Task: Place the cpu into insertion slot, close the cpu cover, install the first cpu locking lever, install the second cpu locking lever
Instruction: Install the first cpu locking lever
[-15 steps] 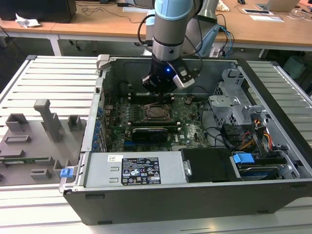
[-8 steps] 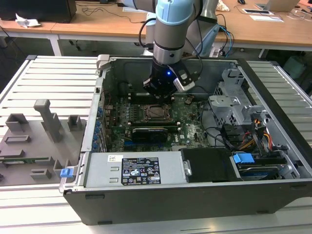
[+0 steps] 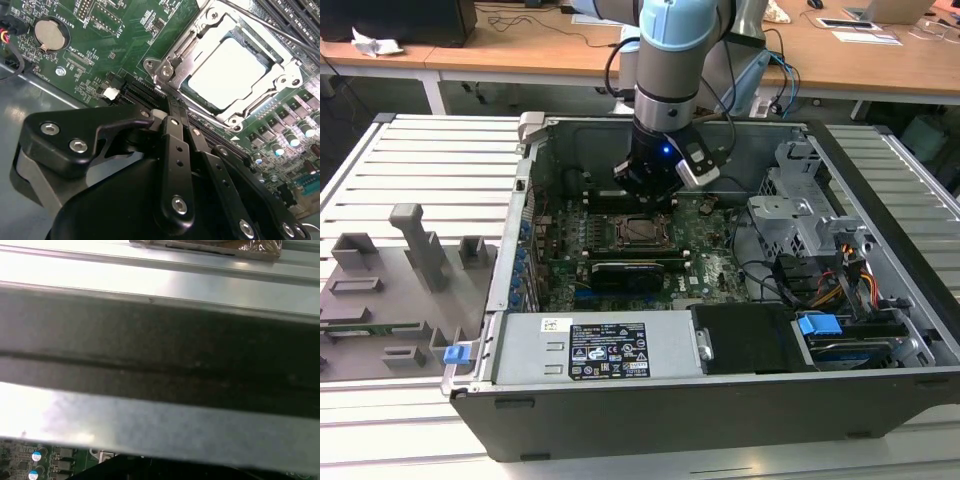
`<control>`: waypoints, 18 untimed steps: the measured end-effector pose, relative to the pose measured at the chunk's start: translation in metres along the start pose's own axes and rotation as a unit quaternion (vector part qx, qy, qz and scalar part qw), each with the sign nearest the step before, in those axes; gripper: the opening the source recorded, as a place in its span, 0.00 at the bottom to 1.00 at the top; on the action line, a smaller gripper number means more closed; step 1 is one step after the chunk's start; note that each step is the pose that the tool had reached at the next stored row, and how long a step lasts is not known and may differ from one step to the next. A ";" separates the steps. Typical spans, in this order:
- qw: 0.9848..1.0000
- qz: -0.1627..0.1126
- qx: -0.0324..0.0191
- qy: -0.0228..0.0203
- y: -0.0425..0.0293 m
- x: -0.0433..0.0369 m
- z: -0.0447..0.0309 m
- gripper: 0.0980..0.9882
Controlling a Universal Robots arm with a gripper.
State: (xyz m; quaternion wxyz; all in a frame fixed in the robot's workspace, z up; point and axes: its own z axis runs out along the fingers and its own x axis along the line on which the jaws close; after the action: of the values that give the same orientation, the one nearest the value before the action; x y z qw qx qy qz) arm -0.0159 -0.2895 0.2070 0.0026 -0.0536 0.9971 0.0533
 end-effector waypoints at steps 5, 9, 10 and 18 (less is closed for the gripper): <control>1.000 0.000 0.009 0.001 -0.0001 0.0000 0.0007 0.01; 1.000 0.000 0.016 0.002 -0.0001 0.0000 0.0025 0.01; 1.000 0.000 0.017 0.002 -0.0001 -0.0001 0.0029 0.01; 1.000 0.000 0.021 0.002 0.0017 -0.0005 0.0062 0.01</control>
State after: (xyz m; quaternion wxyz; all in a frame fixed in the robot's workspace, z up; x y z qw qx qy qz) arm -0.0156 -0.2872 0.2010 0.0015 -0.0537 0.9980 0.0324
